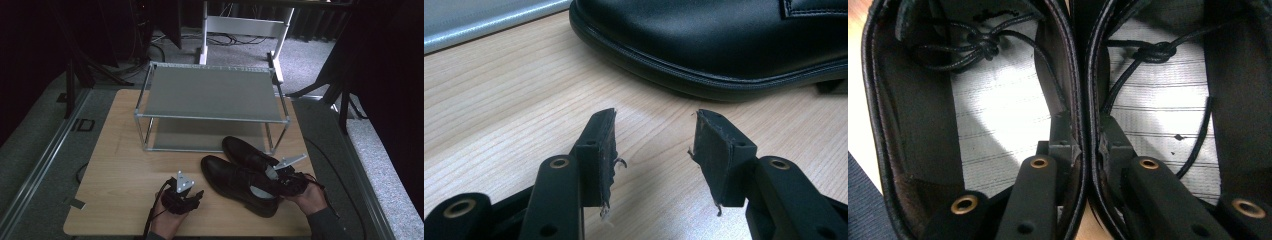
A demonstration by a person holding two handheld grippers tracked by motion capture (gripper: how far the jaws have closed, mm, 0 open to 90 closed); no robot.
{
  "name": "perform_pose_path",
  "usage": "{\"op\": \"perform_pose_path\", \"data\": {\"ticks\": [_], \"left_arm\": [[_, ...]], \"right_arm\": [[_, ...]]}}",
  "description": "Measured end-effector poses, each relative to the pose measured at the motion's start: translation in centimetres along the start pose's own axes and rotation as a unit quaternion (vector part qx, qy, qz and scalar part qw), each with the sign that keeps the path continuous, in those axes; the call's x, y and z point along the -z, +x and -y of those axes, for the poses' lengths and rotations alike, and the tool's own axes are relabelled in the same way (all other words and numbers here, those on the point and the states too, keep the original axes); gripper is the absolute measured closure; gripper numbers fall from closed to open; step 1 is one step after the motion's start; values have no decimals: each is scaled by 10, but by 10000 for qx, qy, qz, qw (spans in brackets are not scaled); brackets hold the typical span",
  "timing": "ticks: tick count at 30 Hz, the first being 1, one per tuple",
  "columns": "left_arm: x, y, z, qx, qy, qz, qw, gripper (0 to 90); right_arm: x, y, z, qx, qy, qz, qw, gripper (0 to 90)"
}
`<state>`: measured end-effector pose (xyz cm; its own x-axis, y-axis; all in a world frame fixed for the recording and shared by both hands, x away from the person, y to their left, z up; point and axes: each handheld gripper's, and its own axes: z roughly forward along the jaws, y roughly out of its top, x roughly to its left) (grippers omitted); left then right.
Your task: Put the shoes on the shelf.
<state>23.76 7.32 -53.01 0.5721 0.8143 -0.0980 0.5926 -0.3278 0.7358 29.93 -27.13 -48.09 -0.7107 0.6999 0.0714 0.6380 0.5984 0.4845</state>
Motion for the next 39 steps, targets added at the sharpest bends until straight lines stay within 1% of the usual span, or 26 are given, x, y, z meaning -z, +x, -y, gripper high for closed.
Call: {"op": "perform_pose_path", "data": {"ticks": [6, 11, 15, 18, 23, 28, 35, 39], "left_arm": [[0, 0, 0, 11, 3, -9, 10000, 517], [1, 1, 0, 16, 0, -14, 10000, 516], [2, 2, 0, 10, -4, -31, 10000, 516], [2, 3, 0, 32, -20, -50, 10000, 516], [3, 5, 0, 35, -33, -68, 10000, 516], [4, 5, -1, 28, -40, -84, 10000, 516], [4, 7, -3, 21, -50, -106, 9999, 516], [4, 7, -3, 30, -64, -122, 9999, 515]], "right_arm": [[0, -1, -3, -102, -122, -31, 9999, 805], [1, 1, -6, -114, -152, -28, 9998, 806], [1, -1, -9, -206, -235, -85, 9995, 805], [2, -3, -11, -308, -276, -169, 9990, 805], [3, -2, -15, -295, -312, -104, 9990, 804], [3, -2, -20, -349, -388, -99, 9986, 804], [1, -1, -29, -348, -446, -90, 9984, 804], [-1, 2, -36, -309, -450, -56, 9985, 804]]}}
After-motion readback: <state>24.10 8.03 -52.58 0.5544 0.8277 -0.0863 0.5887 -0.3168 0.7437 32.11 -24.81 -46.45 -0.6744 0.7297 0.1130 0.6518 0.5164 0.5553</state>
